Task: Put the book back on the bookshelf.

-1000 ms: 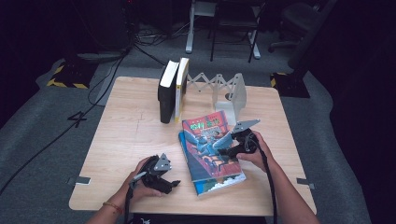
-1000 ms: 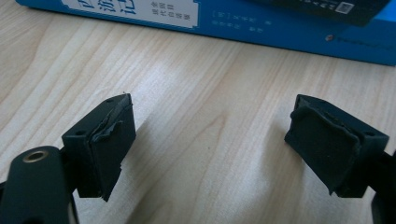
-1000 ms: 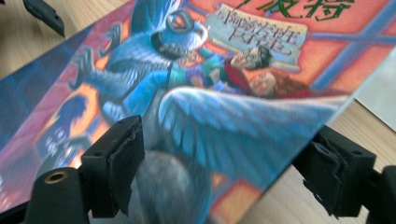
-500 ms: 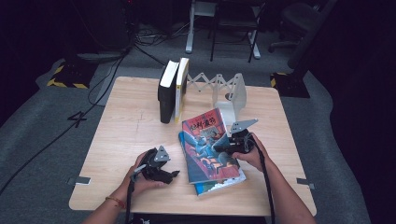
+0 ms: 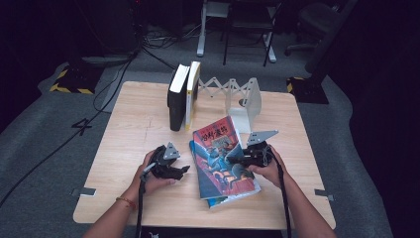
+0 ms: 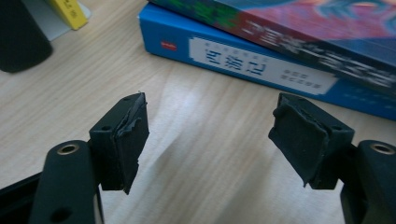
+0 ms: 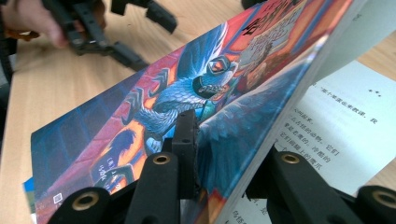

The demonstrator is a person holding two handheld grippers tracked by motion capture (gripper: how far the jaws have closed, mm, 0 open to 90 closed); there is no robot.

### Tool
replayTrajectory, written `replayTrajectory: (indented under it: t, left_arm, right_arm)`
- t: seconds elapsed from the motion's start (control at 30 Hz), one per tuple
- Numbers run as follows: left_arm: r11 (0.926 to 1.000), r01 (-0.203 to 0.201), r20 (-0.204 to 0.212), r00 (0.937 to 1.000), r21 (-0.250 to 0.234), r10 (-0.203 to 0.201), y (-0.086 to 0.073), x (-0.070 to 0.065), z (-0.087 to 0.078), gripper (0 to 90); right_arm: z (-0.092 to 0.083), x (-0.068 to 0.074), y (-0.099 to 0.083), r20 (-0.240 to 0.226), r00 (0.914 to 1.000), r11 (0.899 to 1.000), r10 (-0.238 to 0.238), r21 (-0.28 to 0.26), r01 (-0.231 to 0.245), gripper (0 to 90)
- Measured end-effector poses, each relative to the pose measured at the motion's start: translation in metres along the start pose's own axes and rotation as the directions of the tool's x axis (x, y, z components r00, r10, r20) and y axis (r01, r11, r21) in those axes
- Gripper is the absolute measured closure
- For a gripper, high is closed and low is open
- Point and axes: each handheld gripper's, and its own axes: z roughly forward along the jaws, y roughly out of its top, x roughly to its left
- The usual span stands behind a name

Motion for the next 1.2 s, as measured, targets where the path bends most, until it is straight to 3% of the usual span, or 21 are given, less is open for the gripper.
replayTrajectory:
  t: [0.23, 0.4, 0.53, 0.67, 0.73, 0.9, 1.1, 1.2]
  left_arm:
    - [0.9995, 0.005, -0.035, 0.9994, -0.031, -0.007, 0.008, 0.008, 0.002, 28.7]
    - [0.9983, 0.038, -0.014, 0.9991, -0.044, -0.039, 0.012, 0.016, 0.006, 28.7]
    - [0.9986, 0.026, -0.021, 0.9994, -0.047, -0.027, 0.022, 0.022, 0.010, 32.0]
    - [0.9986, 0.038, -0.014, 0.9992, -0.036, -0.039, 0.021, 0.028, 0.016, 33.4]
    - [0.9994, 0.031, 0.016, 0.9994, -0.014, -0.031, 0.019, 0.027, 0.019, 35.4]
    - [0.9998, 0.021, 0.039, 0.9990, 0.004, -0.021, 0.019, 0.024, 0.023, 35.2]
    - [0.9998, 0.014, 0.021, 0.9997, 0.014, -0.014, 0.020, 0.024, 0.026, 34.7]
    - [0.9997, 0.014, 0.004, 0.9999, -0.020, -0.014, 0.022, 0.025, 0.022, 34.9]
  right_arm:
    - [0.001, 0.008, -0.002, -0.024, 0.9997, 1.000, -0.001, 0.007, 0.001, 72.5]
    - [0.001, 0.008, -0.004, -0.032, 0.9995, 1.000, -0.004, -0.001, 0.004, 72.5]
    - [0.001, 0.009, -0.007, -0.035, 0.9993, 1.000, -0.012, -0.019, 0.011, 72.8]
    - [0.000, 0.009, -0.007, -0.040, 0.9991, 1.000, -0.010, -0.027, 0.009, 73.0]
    - [0.000, 0.009, -0.008, -0.043, 0.9990, 0.999, -0.012, -0.031, 0.010, 73.0]
    - [0.001, 0.008, -0.011, -0.054, 0.9985, 0.999, -0.010, -0.051, 0.008, 73.2]
    - [0.001, 0.011, -0.011, -0.072, 0.9969, 0.998, -0.031, -0.063, 0.026, 73.2]
    - [-0.001, 0.011, -0.010, -0.079, 0.9962, 0.997, -0.037, -0.077, 0.031, 73.2]
